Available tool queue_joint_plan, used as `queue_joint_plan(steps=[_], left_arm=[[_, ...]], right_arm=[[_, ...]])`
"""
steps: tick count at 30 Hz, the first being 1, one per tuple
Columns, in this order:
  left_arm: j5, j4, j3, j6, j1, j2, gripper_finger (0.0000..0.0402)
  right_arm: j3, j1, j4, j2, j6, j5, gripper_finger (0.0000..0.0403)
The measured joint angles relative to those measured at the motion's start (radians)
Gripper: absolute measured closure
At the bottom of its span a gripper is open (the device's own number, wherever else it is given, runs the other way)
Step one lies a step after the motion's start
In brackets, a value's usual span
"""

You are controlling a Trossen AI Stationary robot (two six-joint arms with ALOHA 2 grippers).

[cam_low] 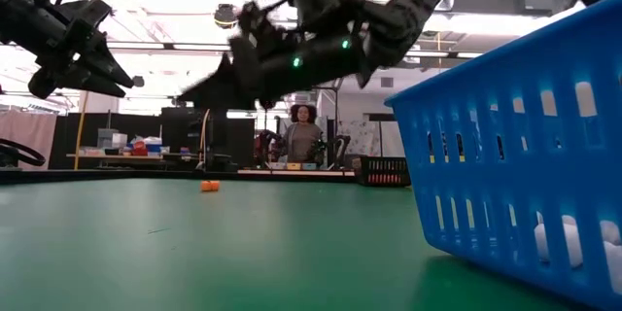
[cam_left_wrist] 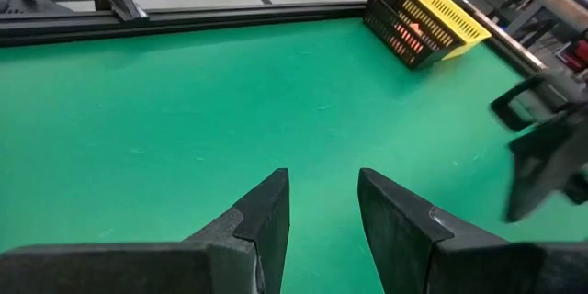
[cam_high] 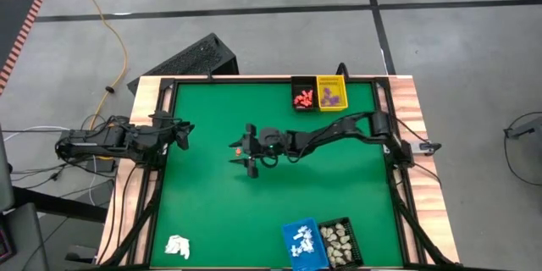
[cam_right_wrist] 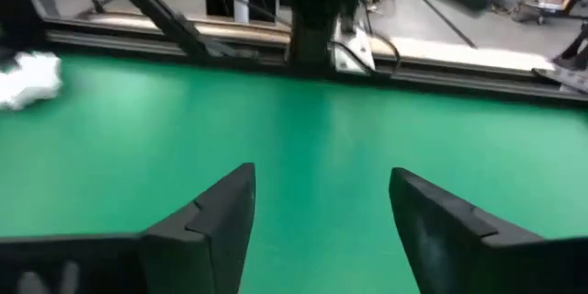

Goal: Sort Halloween decoration
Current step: Put the orange skeleton toy into the top black basket

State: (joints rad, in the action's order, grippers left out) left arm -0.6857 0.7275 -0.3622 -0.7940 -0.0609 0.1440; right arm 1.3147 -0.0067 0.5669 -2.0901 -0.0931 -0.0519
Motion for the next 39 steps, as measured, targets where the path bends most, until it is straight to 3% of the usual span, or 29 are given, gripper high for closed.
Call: queue_joint_plan(steps=[11, 33, 39], left_arm=[[-0.002, 0.003, 0.0, 0.004, 0.0, 0.0, 0.0281], [-0.004, 0.004, 0.0, 0.005, 0.0, 0.0, 0.0281], [-0.003, 0.004, 0.0, 0.004, 0.0, 0.0, 0.0281]], right_arm=[[0.089, -0.025, -0.017, -0.172, 0.07, 0.059, 0.0147], [0.092, -0.06, -0.123, -0.233, 0.169, 0.066, 0.0148], [0.092, -0.06, -0.141, -0.235, 0.172, 0.089, 0.018]])
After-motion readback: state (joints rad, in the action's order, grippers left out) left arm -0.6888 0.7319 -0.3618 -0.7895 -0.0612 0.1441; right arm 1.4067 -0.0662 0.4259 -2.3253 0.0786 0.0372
